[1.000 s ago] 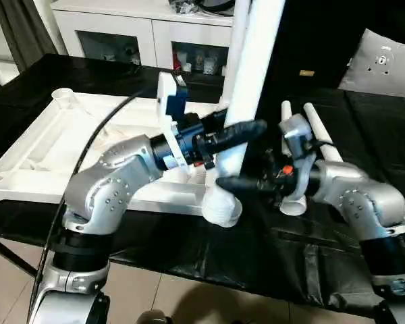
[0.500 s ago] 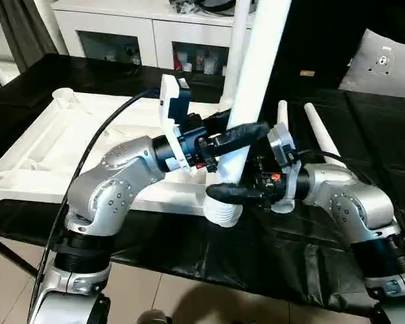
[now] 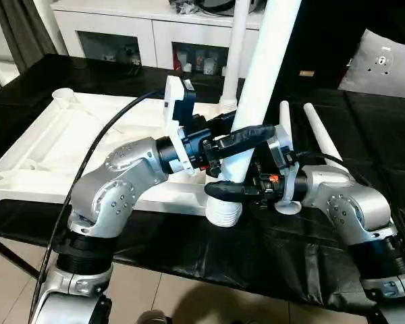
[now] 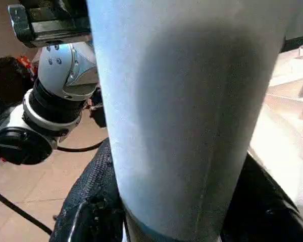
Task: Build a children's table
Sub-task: Pick table leg
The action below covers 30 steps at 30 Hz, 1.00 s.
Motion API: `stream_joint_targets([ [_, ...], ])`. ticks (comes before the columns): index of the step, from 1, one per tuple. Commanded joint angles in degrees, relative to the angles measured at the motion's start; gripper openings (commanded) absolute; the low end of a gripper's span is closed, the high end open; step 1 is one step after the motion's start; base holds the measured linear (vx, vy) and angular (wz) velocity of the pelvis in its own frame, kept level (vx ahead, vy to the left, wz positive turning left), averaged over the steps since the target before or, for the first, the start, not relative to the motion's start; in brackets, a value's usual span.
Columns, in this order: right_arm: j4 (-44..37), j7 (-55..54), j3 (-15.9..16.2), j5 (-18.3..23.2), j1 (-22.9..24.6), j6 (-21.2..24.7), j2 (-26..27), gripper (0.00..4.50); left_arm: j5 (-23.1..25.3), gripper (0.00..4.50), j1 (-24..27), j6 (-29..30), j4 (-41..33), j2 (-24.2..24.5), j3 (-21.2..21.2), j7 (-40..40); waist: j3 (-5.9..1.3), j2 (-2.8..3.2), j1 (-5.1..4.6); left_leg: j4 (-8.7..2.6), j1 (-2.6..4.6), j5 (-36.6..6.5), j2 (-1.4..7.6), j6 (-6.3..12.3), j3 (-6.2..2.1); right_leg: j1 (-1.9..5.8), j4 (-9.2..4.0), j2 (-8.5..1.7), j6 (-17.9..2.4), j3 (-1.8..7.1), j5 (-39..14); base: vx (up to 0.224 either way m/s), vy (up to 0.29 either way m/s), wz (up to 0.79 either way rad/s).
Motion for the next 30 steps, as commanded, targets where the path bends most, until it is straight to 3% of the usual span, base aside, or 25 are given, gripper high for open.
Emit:
stream_joint_targets([
  [1, 0.1, -0.8, 0.3, -0.9, 0.3, 0.0, 0.2, 1.91, 0.6, 1.84, -0.4, 0.4, -1.7, -0.3, -0.8, 1.1, -4.48, -0.65, 0.01, -3.37, -0.12, -3.9, 2.05, 2.78, 0.1, 3.89, -3.94, -4.56, -5.9, 3.06, -16.8, 0.0, 0.0, 0.0],
  [5, 0.9, -3.1, 0.7, -3.0, 0.2, -1.6, 1.0, 1.91, 0.3, 1.84, -0.3, 1.4, -2.6, -0.7, -1.9, 1.2, -4.48, -0.38, -0.04, -3.37, -0.18, -4.2, 2.05, 2.4, 0.03, 3.88, -3.93, -4.56, -6.1, 3.0, -16.8, 0.0, 0.0, 0.0],
  [7, 1.8, -4.3, 1.1, -4.4, 0.0, -2.8, 1.5, 1.91, 0.1, 2.53, -0.2, 1.8, -3.3, -1.0, -2.6, 1.1, -4.47, -0.43, -0.09, -3.37, -0.1, -4.3, 2.08, 2.37, 0.02, 3.85, -3.94, -4.56, -6.2, 3.0, -16.9, 0.0, 0.0, 0.0],
  [20, 9.2, -16.2, 1.5, -13.0, -2.5, -11.2, 7.7, 1.89, 3.1, 3.61, 1.4, 0.3, -5.2, -5.0, -6.9, 5.1, -4.36, -0.07, -0.4, -3.52, 0.02, -6.0, 2.13, 1.44, -0.05, 3.74, -4.02, -4.49, -6.1, 3.06, -17.0, 0.0, 0.0, 0.0],
  [25, 11.6, -19.9, 2.2, -16.1, -2.6, -14.4, 9.8, 1.89, 1.6, 3.65, 2.3, 0.9, -6.8, -7.1, -6.9, 6.0, -4.37, -0.1, -0.45, -3.52, -0.09, -6.1, 2.17, 1.27, -0.06, 3.8, -3.92, -4.65, -6.6, 3.06, -16.5, 0.0, 0.0, 0.0],
  [28, 12.7, -21.7, 1.7, -16.5, -2.7, -15.7, 10.9, 1.89, 1.6, 3.65, 2.8, 0.8, -7.0, -7.4, -6.5, 6.9, -4.37, 0.24, -0.45, -3.55, -0.04, -6.4, 2.12, 1.36, -0.12, 3.78, -3.93, -4.56, -6.5, 3.08, -16.5, 0.0, 0.0, 0.0],
  [30, 13.1, -22.6, 1.0, -16.5, -2.8, -16.2, 11.7, 1.89, 1.9, 3.65, 3.1, 0.4, -7.0, -7.7, -5.9, 7.5, -4.38, 0.17, -0.55, -3.61, 0.0, -6.9, 2.16, 1.31, -0.15, 3.83, -3.95, -4.56, -6.6, 3.05, -16.3, 0.0, 0.0, 0.0],
])
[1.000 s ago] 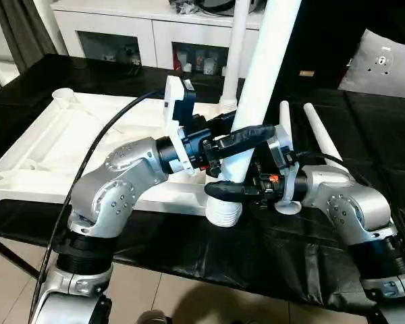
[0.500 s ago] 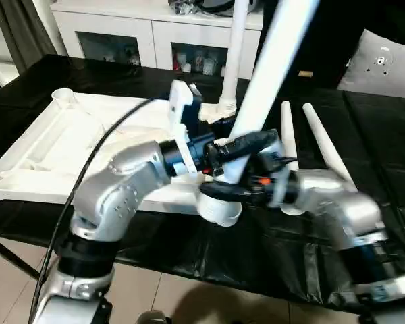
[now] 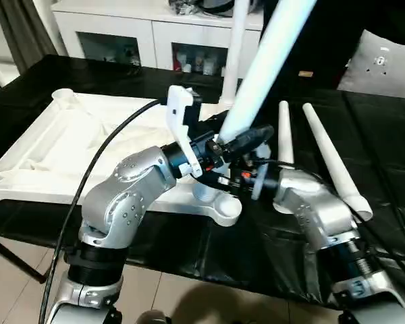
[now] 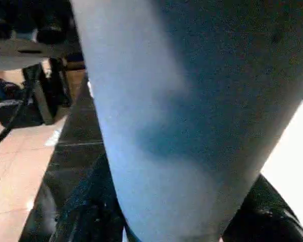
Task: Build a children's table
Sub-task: Pick table leg
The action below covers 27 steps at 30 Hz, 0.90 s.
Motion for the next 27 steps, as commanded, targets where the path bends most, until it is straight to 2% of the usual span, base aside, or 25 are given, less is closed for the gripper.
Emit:
stream_joint_targets([
  [1, 3.1, -4.8, -0.9, -1.6, -1.8, 1.8, 0.7, 1.89, -3.0, 3.65, -0.1, 1.0, -5.6, -2.6, -5.9, -3.0, -4.36, 0.16, -0.29, -3.82, -0.02, -6.8, 2.14, 1.46, -0.11, 3.76, -4.1, -4.6, -6.9, 3.08, -16.0, 0.0, 0.0, 0.0],
  [7, 2.9, -6.6, -4.1, 0.5, -1.1, 1.1, 2.4, 1.89, -5.1, 3.65, -0.6, 0.1, -4.3, -3.3, 0.8, -0.3, -4.32, 0.27, -0.3, -3.89, 0.02, -7.2, 2.18, 1.33, -0.13, 3.78, -3.98, -4.57, -7.6, 3.14, -15.0, 0.0, 0.0, 0.0],
  [11, 1.2, -7.4, -5.7, 2.1, 0.1, 1.5, 2.6, 1.89, -8.6, 3.65, -0.9, -0.9, -4.2, -4.3, 6.7, 2.2, -4.35, 0.51, -0.12, -3.9, 0.11, -7.7, 2.26, 1.0, -0.15, 3.82, -3.84, -4.58, -8.6, 3.15, -13.7, 0.0, 0.0, 0.0],
  [12, 0.8, -7.6, -6.1, 2.3, 0.4, 1.6, 2.5, 1.89, -9.2, 3.65, -1.0, -0.9, -4.2, -4.3, 7.9, 2.6, -4.33, 0.42, -0.16, -3.85, 0.04, -7.7, 2.17, 1.03, -0.07, 3.86, -3.89, -4.54, -8.5, 3.15, -13.8, 0.0, 0.0, 0.0],
  [13, 0.5, -8.3, -6.6, 2.5, 0.7, 1.5, 2.5, 1.89, -9.3, 3.65, -0.8, -1.0, -4.2, -3.8, 9.0, 2.7, -4.32, 0.65, -0.21, -3.82, -0.05, -8.0, 2.03, 1.04, -0.07, 3.92, -3.95, -4.47, -8.1, 3.11, -14.2, 0.0, 0.0, 0.0],
  [14, 0.5, -8.3, -6.7, 2.4, 0.7, 1.5, 2.5, 1.89, -9.3, 3.65, -0.8, -1.0, -4.2, -3.8, 9.1, 2.7, -4.28, 0.47, -0.28, -3.85, 0.01, -8.3, 1.97, 1.14, -0.03, 3.9, -4.14, -4.47, -7.6, 3.07, -15.1, 0.0, 0.0, 0.0],
  [16, 0.1, -9.4, -7.4, 1.9, 1.0, 1.0, 2.5, 1.89, -7.9, 3.65, 0.0, -1.1, -4.1, -2.0, 9.2, 1.6, -4.24, 0.57, -0.38, -3.9, -0.05, -8.2, 1.9, 1.16, -0.04, 3.93, -4.33, -4.38, -6.4, 3.04, -16.4, 0.0, 0.0, 0.0],
  [18, -0.9, -11.6, -8.4, 1.1, 1.5, 0.9, 2.3, 1.89, -3.0, 3.65, 2.0, -2.4, -3.1, 2.3, 7.9, -0.4, -4.22, 0.75, -0.73, -4.11, 0.11, -8.5, 1.88, 0.9, -0.21, 3.81, -4.38, -4.23, -4.9, 2.94, -18.1, 0.0, 0.0, 0.0],
  [20, -1.3, -12.6, -8.6, 0.5, 1.6, 1.0, 2.2, 1.89, -1.4, 3.65, 2.5, -2.7, -2.5, 4.2, 7.1, -1.1, -4.23, 0.87, -1.02, -4.11, 0.24, -8.7, 1.85, 0.59, -0.19, 3.68, -4.48, -4.21, -4.4, 2.95, -18.6, 0.0, 0.0, 0.0],
  [25, -4.7, -18.7, -10.4, 0.1, 3.3, 4.0, 1.9, 1.89, 9.4, 3.65, 5.9, -8.5, 3.0, 16.7, 0.2, -8.7, -4.16, 1.24, -1.55, -4.45, 0.53, -9.7, 1.83, 0.2, -0.43, 3.39, -4.49, -4.12, -3.9, 3.04, -18.7, 0.0, 0.0, 0.0],
  [27, -5.8, -19.2, -10.6, 0.3, 3.9, 4.5, 2.0, 1.89, 11.5, 3.65, 6.4, -10.3, 4.3, 18.6, -1.3, -10.6, -4.22, 1.37, -1.55, -4.42, 0.61, -9.6, 1.82, -0.2, -0.35, 3.43, -4.34, -4.26, -4.1, 3.19, -17.6, 0.0, 0.0, 0.0],
])
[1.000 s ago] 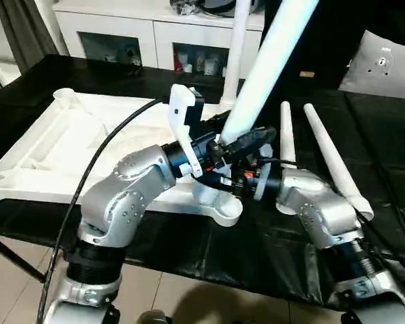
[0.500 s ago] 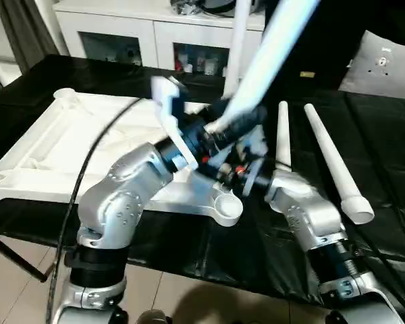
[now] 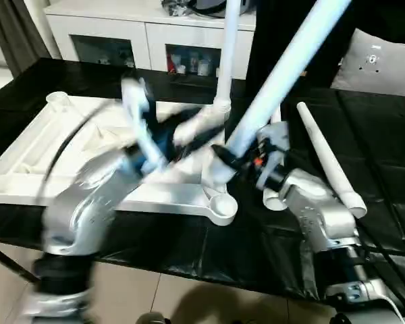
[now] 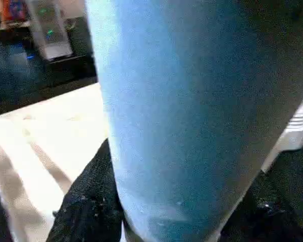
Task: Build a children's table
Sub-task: Pick table leg
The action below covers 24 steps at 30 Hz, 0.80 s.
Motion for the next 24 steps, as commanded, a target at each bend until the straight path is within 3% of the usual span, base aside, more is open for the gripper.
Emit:
stream_joint_targets([
  [1, -2.5, -1.1, -0.5, 0.4, 0.7, 1.4, 0.1, 1.89, 4.0, 3.65, 0.0, -3.9, 1.5, 1.3, -2.7, -2.9, -4.15, 0.84, -0.16, -4.47, 0.32, -9.9, 1.87, -0.33, -0.34, 3.39, -4.2, -4.38, -5.1, 3.21, -16.3, 0.0, 0.0, 0.0],
  [3, -4.4, -1.8, 0.2, 0.0, 1.8, 2.5, 0.2, 1.89, 8.4, 3.38, 0.0, -8.2, 5.3, 3.9, -6.2, -6.4, -4.09, 0.92, -0.18, -4.56, 0.24, -10.9, 1.88, -0.59, -0.33, 3.53, -3.99, -4.49, -6.0, 3.29, -15.6, 0.0, 0.0, 0.0],
  [7, -6.2, -3.1, 1.0, -0.6, 2.8, 4.8, 0.1, 1.89, 12.7, 3.28, -1.2, -14.6, 12.4, 6.4, -11.0, -12.3, -3.78, 0.75, -0.18, -4.91, 0.59, -12.8, 1.62, -0.92, -0.28, 3.53, -4.66, -4.76, -4.2, 3.41, -21.0, 0.0, 0.0, 0.0],
  [9, -7.5, -3.7, 1.0, 0.1, 3.0, 7.5, 0.0, 1.89, 13.7, 2.93, -2.4, -17.4, 16.0, 6.7, -12.2, -15.1, -3.84, 0.56, -0.06, -4.95, 0.69, -12.5, 1.76, -1.12, -0.29, 3.43, -4.8, -4.9, -4.1, 3.48, -22.0, 0.0, 0.0, 0.0],
  [10, -7.6, -3.0, 1.1, 0.4, 3.1, 7.4, -0.2, 1.89, 14.0, 2.93, -3.0, -18.9, 17.7, 6.7, -12.6, -16.8, -3.76, 0.35, -0.11, -4.96, 0.65, -12.4, 1.71, -0.97, -0.2, 3.39, -4.89, -4.83, -4.0, 3.51, -22.2, 0.0, 0.0, 0.0],
  [18, -10.1, 0.5, 1.6, 1.9, 3.9, 8.3, -2.0, 1.89, 16.4, 2.42, -8.3, -26.3, 31.7, 5.0, -14.9, -23.6, -4.09, 0.49, 0.18, -4.73, 0.57, -10.5, 1.81, -0.72, -0.08, 3.55, -4.36, -5.05, -5.3, 3.62, -18.1, 0.0, 0.0, 0.0],
  [21, -10.5, 0.5, 1.4, 2.2, 4.1, 9.0, -2.2, 1.89, 16.7, 2.03, -9.7, -27.5, 35.5, 4.5, -15.6, -26.4, -4.0, 0.56, 0.1, -4.83, 0.5, -10.8, 1.9, -0.93, -0.12, 3.56, -4.44, -5.2, -5.5, 3.62, -18.5, 0.0, 0.0, 0.0],
  [24, -10.7, 0.6, 1.2, 2.5, 4.1, 9.4, -2.2, 1.89, 17.0, 1.97, -10.8, -28.5, 38.6, 3.8, -15.7, -27.7, -4.05, 0.46, 0.16, -4.84, 0.55, -11.4, 1.98, -1.14, -0.18, 3.67, -4.48, -5.42, -5.7, 3.58, -19.9, 0.0, 0.0, 0.0],
])
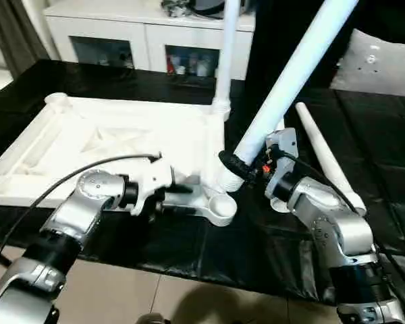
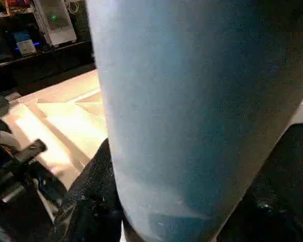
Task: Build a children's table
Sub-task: Pick table leg, then insert table leg to table base
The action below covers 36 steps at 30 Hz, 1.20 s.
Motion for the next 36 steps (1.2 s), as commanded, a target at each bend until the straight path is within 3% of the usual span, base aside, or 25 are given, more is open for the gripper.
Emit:
stream_joint_targets([
  [1, -1.8, 0.2, -0.3, 0.5, -0.3, 0.4, -0.3, 1.89, 0.8, 1.82, -1.1, -1.1, 1.4, 0.0, -0.3, -0.9, -4.01, 0.42, 0.13, -4.54, 0.09, -11.5, 2.01, -0.9, -0.28, 3.39, -4.59, -5.36, -5.7, 3.47, -20.1, 0.0, 0.0, 0.0],
  [4, -2.4, 0.5, -0.5, 0.7, 0.2, 0.7, -0.6, 1.89, 2.6, 1.7, -3.5, -3.6, 6.8, -0.6, -0.8, -1.5, -3.98, 0.51, 0.14, -4.45, 0.11, -11.3, 1.74, -0.69, -0.2, 3.4, -4.88, -5.12, -4.9, 3.41, -20.7, 0.0, 0.0, 0.0],
  [7, -2.5, 0.6, -0.6, 0.7, 0.4, 0.7, -0.7, 1.89, 3.7, 1.44, -4.6, -5.2, 9.2, -0.7, -1.3, -1.8, -4.16, 0.56, 0.19, -4.57, 0.1, -11.0, 2.15, -1.04, -0.42, 3.5, -4.38, -5.38, -5.6, 3.46, -18.9, 0.0, 0.0, 0.0],
  [11, -2.7, 0.5, -0.7, 0.9, 0.6, 0.9, -1.0, 1.89, 7.4, 1.14, -7.3, -9.7, 15.3, -0.8, -2.8, -1.4, -4.13, 0.81, 0.33, -4.51, 0.13, -11.6, 2.03, -1.12, -0.38, 3.53, -4.53, -5.43, -6.1, 3.48, -18.3, 0.0, 0.0, 0.0],
  [18, -3.0, 0.5, -0.6, 1.2, 0.7, 1.2, -1.0, 1.89, 7.1, 0.43, -9.5, -10.0, 20.2, -2.7, -1.3, -2.2, -3.96, 0.57, 0.49, -4.54, 0.31, -12.5, 2.08, -1.03, -0.35, 3.44, -5.01, -5.64, -5.8, 3.44, -21.9, 0.0, 0.0, 0.0],
  [21, -3.1, 0.4, -0.3, 1.0, 0.6, 1.4, -1.1, 1.89, 9.2, 0.17, -10.7, -10.0, 24.2, -3.4, -1.7, -0.9, -3.91, 0.54, 0.43, -4.65, 0.29, -13.0, 2.14, -1.03, -0.44, 3.44, -4.99, -5.63, -5.7, 3.35, -22.1, 0.0, 0.0, 0.0],
  [26, -2.9, -0.3, 0.9, -1.2, 0.4, 0.6, -1.9, 1.89, 10.0, 0.06, -10.2, -7.8, 25.6, -4.5, -1.1, 3.1, -3.94, 0.28, 0.23, -4.66, -0.11, -11.8, 2.18, -0.95, -0.5, 3.76, -4.72, -5.71, -5.8, 3.33, -21.2, 0.0, 0.0, 0.0],
  [27, -2.9, -0.5, 1.3, -1.6, 0.4, 0.5, -1.8, 1.89, 9.4, 0.02, -9.6, -6.3, 24.7, -5.1, -0.4, 4.5, -3.91, -0.04, 0.15, -4.48, -0.04, -11.3, 2.04, -0.7, -0.29, 3.72, -4.81, -5.75, -5.9, 3.39, -21.6, 0.0, 0.0, 0.0],
  [28, -2.9, -0.7, 1.5, -1.8, 0.4, 0.4, -1.7, 1.89, 9.0, 0.02, -9.2, -5.3, 24.1, -5.5, 0.1, 5.3, -3.89, 0.09, 0.24, -4.41, 0.01, -11.2, 1.92, -0.49, -0.26, 3.66, -4.95, -5.77, -5.8, 3.35, -22.5, 0.0, 0.0, 0.0],
  [30, -2.6, -0.8, 2.2, -2.5, 0.3, 0.1, -1.7, 1.89, 7.6, 0.0, -7.5, -3.7, 21.3, -6.3, 1.2, 6.0, -3.82, -0.2, 0.05, -4.43, -0.05, -10.6, 1.98, -0.06, -0.23, 3.6, -5.15, -5.77, -5.2, 3.28, -24.4, 0.0, 0.0, 0.0],
  [33, -1.9, -0.8, 3.0, -3.5, -0.1, -0.2, -1.9, 1.89, 7.2, 0.0, -5.7, -4.4, 18.7, -6.7, 1.5, 5.9, -3.86, -0.11, -0.11, -4.45, -0.01, -10.7, 2.07, 0.44, -0.26, 3.41, -5.26, -5.71, -4.6, 3.24, -25.6, 0.0, 0.0, 0.0],
  [35, -1.1, -0.3, 4.8, -5.2, -0.8, 0.1, -2.9, 1.89, 9.3, 0.0, -3.1, -8.7, 15.7, -5.9, 0.1, 6.5, -3.91, -0.29, -0.32, -4.51, -0.19, -10.2, 2.05, 0.74, -0.23, 3.48, -5.25, -5.61, -4.1, 3.23, -25.3, 0.0, 0.0, 0.0],
  [36, -0.8, -0.2, 5.5, -5.8, -1.1, 0.3, -3.3, 1.89, 10.1, 0.0, -2.3, -9.2, 14.9, -5.7, -0.3, 6.9, -4.02, -0.07, -0.34, -4.49, -0.08, -9.7, 2.09, 0.92, -0.13, 3.35, -5.19, -5.51, -4.0, 3.32, -24.3, 0.0, 0.0, 0.0],
])
